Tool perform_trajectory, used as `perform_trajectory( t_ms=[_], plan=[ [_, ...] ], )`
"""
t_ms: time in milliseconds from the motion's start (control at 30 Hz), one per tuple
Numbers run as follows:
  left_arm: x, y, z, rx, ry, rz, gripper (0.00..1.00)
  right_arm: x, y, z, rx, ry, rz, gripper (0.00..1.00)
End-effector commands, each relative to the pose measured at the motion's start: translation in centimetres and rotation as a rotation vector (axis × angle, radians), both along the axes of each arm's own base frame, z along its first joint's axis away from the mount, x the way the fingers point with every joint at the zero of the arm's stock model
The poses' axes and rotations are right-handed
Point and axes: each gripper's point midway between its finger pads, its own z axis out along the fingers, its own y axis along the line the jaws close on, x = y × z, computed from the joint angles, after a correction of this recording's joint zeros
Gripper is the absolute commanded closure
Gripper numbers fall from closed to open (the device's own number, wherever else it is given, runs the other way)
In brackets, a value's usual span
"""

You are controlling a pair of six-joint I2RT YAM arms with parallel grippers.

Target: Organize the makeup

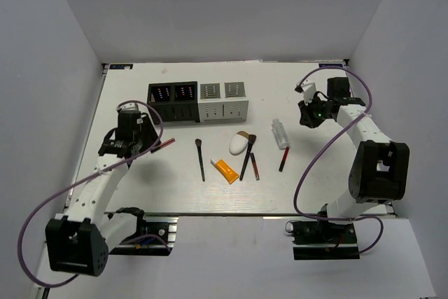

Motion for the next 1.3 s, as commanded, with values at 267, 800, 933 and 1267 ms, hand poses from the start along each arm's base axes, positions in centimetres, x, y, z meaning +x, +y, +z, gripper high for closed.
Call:
perform_trajectory(
  t_ms=[267, 800, 933, 1267],
  plan=[
    [3.1, -5.5, -0.3, -0.149, 0.007, -0.342, 0.36, -0.6, 0.8, 0.2, 0.048, -0.017, 0.019, 0.36],
    [5.9, -3.1, -4.7, 0.133, 0.091, -0.472, 0.56, 0.6, 0.7, -0.8, 0.052, 0.021, 0.011, 0.36],
    [6.1, -3.1, -5.5, 0.146, 0.078, -0.497, 0.54, 0.6, 0.6, -0.9, 0.045, 0.022, 0.005, 0.36],
    [5.4, -4.4, -7.7, 0.146, 0.071, -0.619, 0.44, 0.7, 0.3, -0.9, 0.037, 0.02, 0.0, 0.36]
  ],
)
